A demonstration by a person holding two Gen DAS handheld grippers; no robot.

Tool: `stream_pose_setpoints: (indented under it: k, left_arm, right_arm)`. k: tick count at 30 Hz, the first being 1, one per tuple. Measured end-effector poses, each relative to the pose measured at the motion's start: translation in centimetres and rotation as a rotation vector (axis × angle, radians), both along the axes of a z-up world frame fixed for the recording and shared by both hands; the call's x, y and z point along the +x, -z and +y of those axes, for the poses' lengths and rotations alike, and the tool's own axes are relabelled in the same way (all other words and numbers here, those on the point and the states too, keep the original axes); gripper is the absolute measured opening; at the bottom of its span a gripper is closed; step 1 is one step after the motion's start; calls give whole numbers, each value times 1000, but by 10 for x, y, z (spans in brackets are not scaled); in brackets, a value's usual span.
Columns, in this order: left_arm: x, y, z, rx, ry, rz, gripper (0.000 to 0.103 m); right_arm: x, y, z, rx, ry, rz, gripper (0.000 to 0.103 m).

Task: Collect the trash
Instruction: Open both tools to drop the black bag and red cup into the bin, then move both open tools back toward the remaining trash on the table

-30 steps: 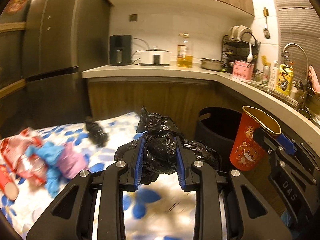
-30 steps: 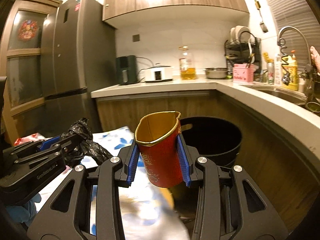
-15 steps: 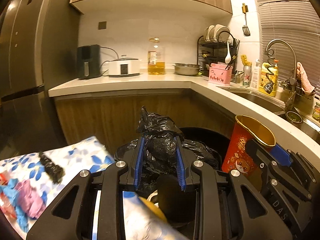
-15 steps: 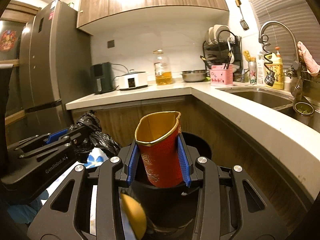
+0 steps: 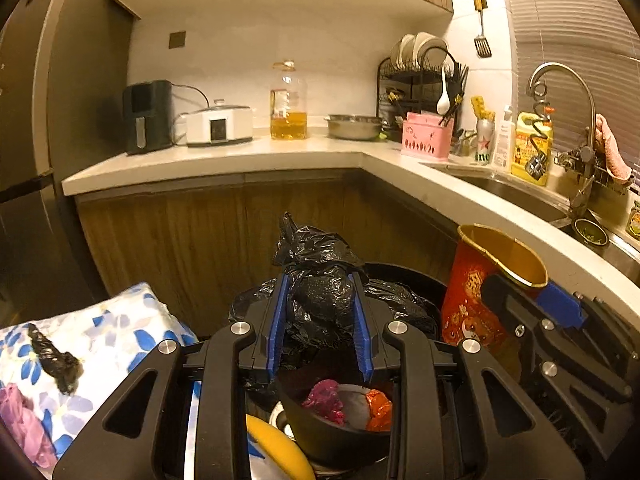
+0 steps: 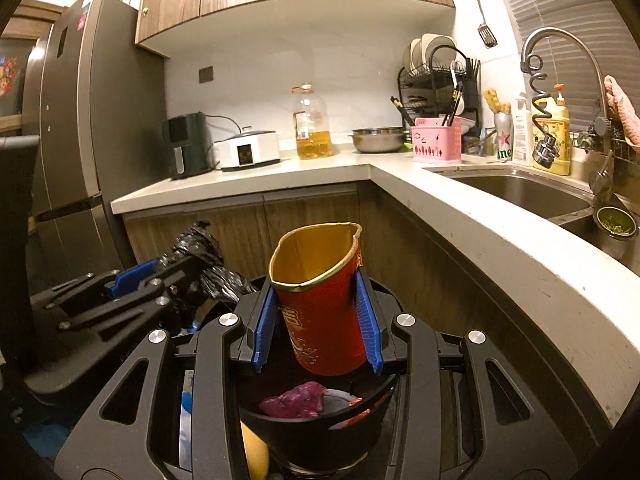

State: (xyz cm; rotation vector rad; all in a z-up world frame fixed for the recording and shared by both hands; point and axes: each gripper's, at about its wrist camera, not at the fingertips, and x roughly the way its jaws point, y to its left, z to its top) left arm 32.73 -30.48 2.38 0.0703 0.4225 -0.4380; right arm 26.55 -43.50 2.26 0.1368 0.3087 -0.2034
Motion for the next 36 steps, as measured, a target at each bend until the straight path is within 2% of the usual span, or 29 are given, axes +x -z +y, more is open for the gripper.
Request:
stream_pose_setpoints:
  k: [11, 18, 20, 30, 36]
  left_arm:
    - [20, 18, -7, 15, 4, 49, 33]
    - [23, 20, -7, 16, -2, 52, 52]
    - [24, 21, -7, 18, -1, 54, 54]
    - [20, 24, 4, 9, -26, 64, 65]
    - [4, 26, 15, 27, -47, 45, 73]
  right_arm:
    - [21, 10, -9, 11, 2, 43, 44]
    - [26, 12, -13, 29, 17, 54, 50]
    - [25, 13, -15, 34, 24, 52, 54]
    - [16, 15, -17, 50, 32, 53, 59]
    - [4, 20, -11, 52, 36, 84, 69]
